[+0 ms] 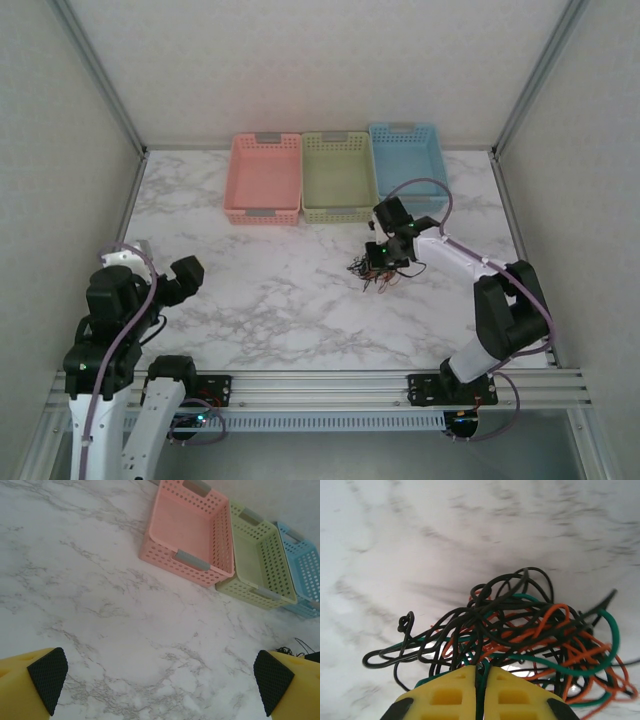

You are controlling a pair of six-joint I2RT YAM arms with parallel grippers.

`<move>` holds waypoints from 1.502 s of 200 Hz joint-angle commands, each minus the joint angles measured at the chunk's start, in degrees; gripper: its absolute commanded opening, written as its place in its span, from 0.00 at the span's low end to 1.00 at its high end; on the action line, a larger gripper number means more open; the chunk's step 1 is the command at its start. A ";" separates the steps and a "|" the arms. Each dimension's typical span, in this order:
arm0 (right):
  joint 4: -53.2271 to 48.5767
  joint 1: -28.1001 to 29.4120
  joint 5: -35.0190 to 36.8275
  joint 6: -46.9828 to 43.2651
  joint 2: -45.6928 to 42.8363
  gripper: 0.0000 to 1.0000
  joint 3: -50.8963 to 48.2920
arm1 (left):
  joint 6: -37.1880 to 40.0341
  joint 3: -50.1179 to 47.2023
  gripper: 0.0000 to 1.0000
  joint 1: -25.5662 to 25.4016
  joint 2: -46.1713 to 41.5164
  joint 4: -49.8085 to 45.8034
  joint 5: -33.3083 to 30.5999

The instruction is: Untangle the cables

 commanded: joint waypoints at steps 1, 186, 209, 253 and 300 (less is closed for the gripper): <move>0.48 3.53 -3.66 2.05 -0.98 0.00 3.17 | 0.61 -0.07 0.98 1.20 1.27 1.37 0.53; -4.16 9.71 2.94 -1.38 -5.56 0.53 9.59 | 1.73 0.25 0.98 1.15 4.88 2.48 6.32; -4.42 7.57 4.13 -1.76 -7.43 0.54 7.54 | -0.15 1.10 0.91 0.47 6.78 4.19 15.68; 1.17 2.08 -0.65 1.96 -9.73 0.52 1.66 | -11.19 -3.44 0.86 -11.19 8.35 13.95 16.28; 8.06 0.33 -6.48 6.55 -6.44 0.50 -2.68 | -16.23 -10.48 0.85 -31.79 21.06 28.42 4.70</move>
